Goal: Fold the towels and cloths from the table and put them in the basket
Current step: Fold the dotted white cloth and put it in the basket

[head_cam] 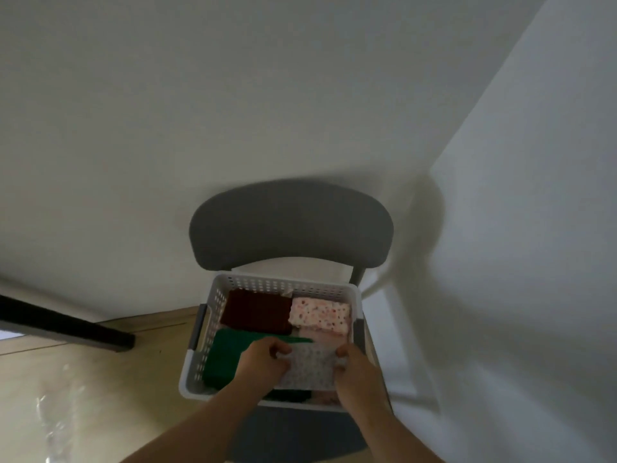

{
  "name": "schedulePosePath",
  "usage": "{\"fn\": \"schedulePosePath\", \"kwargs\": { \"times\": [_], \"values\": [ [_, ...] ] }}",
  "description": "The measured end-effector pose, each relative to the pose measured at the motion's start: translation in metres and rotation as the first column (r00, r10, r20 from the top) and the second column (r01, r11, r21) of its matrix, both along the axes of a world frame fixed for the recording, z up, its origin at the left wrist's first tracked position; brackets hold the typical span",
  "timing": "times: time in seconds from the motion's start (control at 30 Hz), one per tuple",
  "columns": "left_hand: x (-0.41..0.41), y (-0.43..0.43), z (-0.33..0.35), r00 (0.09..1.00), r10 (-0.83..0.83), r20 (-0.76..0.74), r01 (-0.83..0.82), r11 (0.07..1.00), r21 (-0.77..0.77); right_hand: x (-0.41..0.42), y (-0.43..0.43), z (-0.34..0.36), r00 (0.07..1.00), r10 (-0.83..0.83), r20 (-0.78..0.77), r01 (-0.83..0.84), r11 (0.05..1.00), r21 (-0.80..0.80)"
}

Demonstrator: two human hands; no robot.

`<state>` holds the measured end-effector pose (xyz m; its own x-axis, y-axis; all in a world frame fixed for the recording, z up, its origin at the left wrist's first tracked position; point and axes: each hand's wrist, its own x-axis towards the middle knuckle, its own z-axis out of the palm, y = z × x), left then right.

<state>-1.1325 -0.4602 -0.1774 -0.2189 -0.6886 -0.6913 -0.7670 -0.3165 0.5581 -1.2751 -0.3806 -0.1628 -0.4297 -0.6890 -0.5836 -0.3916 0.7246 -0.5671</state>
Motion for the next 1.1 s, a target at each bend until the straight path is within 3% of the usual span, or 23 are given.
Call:
{"fn": "schedulePosePath", "kwargs": {
  "times": [0.13,0.3,0.4,0.5,0.6,0.7,0.77,0.8,0.83,0.9,0.93,1.03,1.1],
  "values": [
    [0.003,-0.001,-0.019,0.992,-0.117,0.044,0.115,0.993,0.032,0.003,-0.002,-0.015,1.000,0.008,0.000,-0.007,0.994,0.112],
    [0.004,-0.003,-0.031,0.995,-0.097,0.038,0.096,0.995,0.017,0.004,-0.004,-0.023,1.000,0.013,-0.026,-0.010,0.992,0.123],
    [-0.001,-0.003,-0.036,0.995,-0.068,0.075,0.069,0.998,-0.010,0.009,-0.005,-0.020,0.976,0.129,-0.177,-0.098,0.980,0.173],
    [-0.006,-0.001,-0.038,0.997,-0.048,0.063,0.045,0.997,0.055,0.010,-0.002,-0.021,0.920,0.205,-0.335,-0.140,0.968,0.207],
    [-0.008,-0.003,-0.032,0.953,0.285,-0.099,-0.254,0.935,0.246,0.008,-0.003,-0.020,0.974,0.033,-0.224,0.010,0.982,0.187],
    [-0.017,-0.009,-0.020,0.712,0.661,-0.236,-0.518,0.722,0.458,0.004,-0.006,-0.020,0.979,-0.206,-0.002,0.203,0.966,0.160],
    [-0.025,-0.010,-0.008,0.619,0.730,-0.288,-0.523,0.658,0.542,0.003,-0.010,-0.017,0.893,-0.388,0.229,0.374,0.922,0.105],
    [-0.029,-0.008,-0.004,0.651,0.695,-0.306,-0.480,0.689,0.543,0.003,-0.012,-0.014,0.843,-0.433,0.320,0.438,0.897,0.061],
    [-0.030,-0.005,-0.002,0.748,0.593,-0.298,-0.404,0.763,0.505,0.002,-0.015,-0.013,0.817,-0.444,0.368,0.475,0.880,0.006],
    [-0.033,0.004,-0.003,0.923,0.308,-0.230,-0.186,0.881,0.434,-0.002,-0.019,-0.010,0.851,-0.400,0.339,0.449,0.890,-0.078],
    [-0.034,0.007,-0.005,0.963,0.194,-0.185,-0.102,0.903,0.418,-0.004,-0.020,-0.009,0.892,-0.362,0.272,0.397,0.914,-0.085],
    [-0.042,0.014,-0.015,0.989,-0.143,-0.041,0.148,0.929,0.340,-0.009,-0.015,-0.012,0.977,-0.206,0.062,0.209,0.976,-0.065],
    [-0.048,0.020,-0.020,0.967,-0.248,0.062,0.223,0.937,0.269,-0.007,-0.011,-0.015,0.997,-0.051,-0.056,0.052,0.998,0.027]
  ]
}}
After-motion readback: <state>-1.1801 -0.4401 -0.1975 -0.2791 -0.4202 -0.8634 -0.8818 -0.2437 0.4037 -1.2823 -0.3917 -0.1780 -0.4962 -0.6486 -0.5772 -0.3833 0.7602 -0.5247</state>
